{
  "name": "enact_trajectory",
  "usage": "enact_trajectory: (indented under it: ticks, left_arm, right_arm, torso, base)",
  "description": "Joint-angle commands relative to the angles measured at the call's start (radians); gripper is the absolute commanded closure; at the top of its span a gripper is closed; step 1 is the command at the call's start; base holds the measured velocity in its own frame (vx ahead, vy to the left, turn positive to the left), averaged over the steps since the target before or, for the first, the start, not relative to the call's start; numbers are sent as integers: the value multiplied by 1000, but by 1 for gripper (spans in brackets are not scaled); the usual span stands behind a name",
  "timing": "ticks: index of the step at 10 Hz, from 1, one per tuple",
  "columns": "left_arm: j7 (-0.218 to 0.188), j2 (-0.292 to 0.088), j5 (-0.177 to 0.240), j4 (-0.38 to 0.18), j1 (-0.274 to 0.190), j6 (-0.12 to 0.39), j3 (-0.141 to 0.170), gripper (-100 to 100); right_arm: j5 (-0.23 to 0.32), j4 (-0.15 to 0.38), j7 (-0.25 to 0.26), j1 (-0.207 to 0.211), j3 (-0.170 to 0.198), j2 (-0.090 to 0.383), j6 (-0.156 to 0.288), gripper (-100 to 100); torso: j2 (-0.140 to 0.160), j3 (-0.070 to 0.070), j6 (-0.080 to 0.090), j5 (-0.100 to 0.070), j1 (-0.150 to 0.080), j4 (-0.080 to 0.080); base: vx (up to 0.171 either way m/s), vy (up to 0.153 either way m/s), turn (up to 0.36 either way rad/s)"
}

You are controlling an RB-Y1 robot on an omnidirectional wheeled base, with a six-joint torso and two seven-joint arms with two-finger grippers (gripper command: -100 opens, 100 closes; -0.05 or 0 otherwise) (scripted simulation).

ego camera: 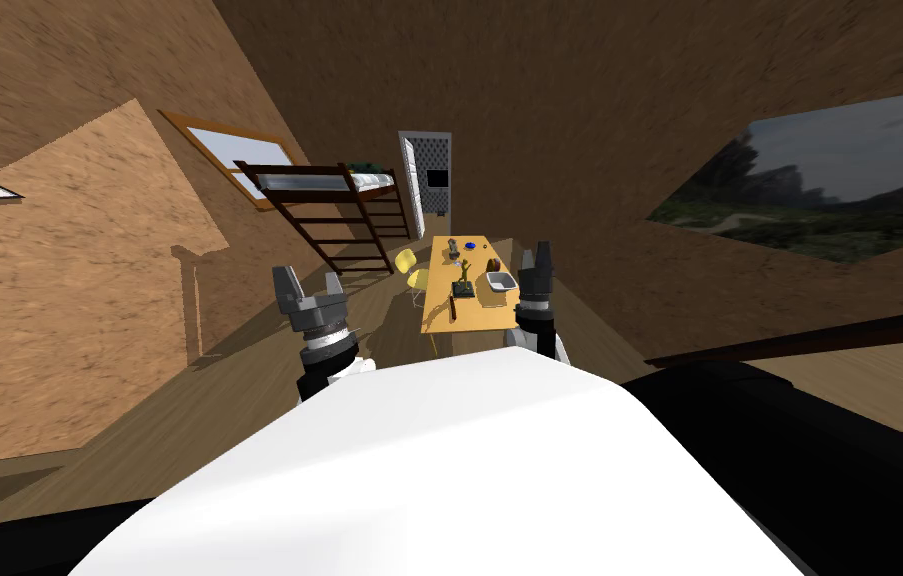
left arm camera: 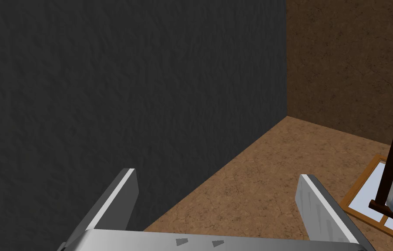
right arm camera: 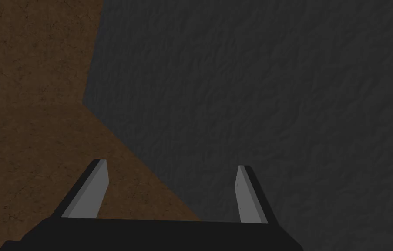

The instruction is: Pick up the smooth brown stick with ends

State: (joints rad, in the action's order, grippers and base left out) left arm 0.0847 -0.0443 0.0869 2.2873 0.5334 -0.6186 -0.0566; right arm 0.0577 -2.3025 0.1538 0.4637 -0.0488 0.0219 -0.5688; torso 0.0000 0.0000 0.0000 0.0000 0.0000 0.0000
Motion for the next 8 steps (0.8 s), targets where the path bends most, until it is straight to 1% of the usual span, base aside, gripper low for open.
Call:
enact_trajectory:
  ticks: [1,3,6,7,8]
  left_arm:
    - [0,0,0,0,0,0,0,0]
    - [0,0,0,0,0,0,0,0]
    - [0,0,0,0,0,0,0,0]
    - [0,0,0,0,0,0,0,0]
    - [0,0,0,0,0,0,0,0]
  right_arm:
    - [-8,25,-7,-4,-18,37,19,-100]
    - [-20,60,-17,-9,-43,70,48,-100]
    - [-48,132,-40,-20,-98,116,113,-100]
    - [-48,132,-40,-20,-98,116,113,-100]
    - [-60,160,-50,-24,-119,131,140,-100]
  torso:
    - [0,0,0,0,0,0]
    - [1,0,0,2,8,0]
    - [-1,-1,0,3,15,0]
    - [-2,-1,0,3,16,0]
    - [-1,0,0,3,12,0]
  base:
    - [-2,83,-15]
    - [-17,156,-30]
    - [16,222,-32]
    - [0,173,-20]
    - [-1,166,-10]
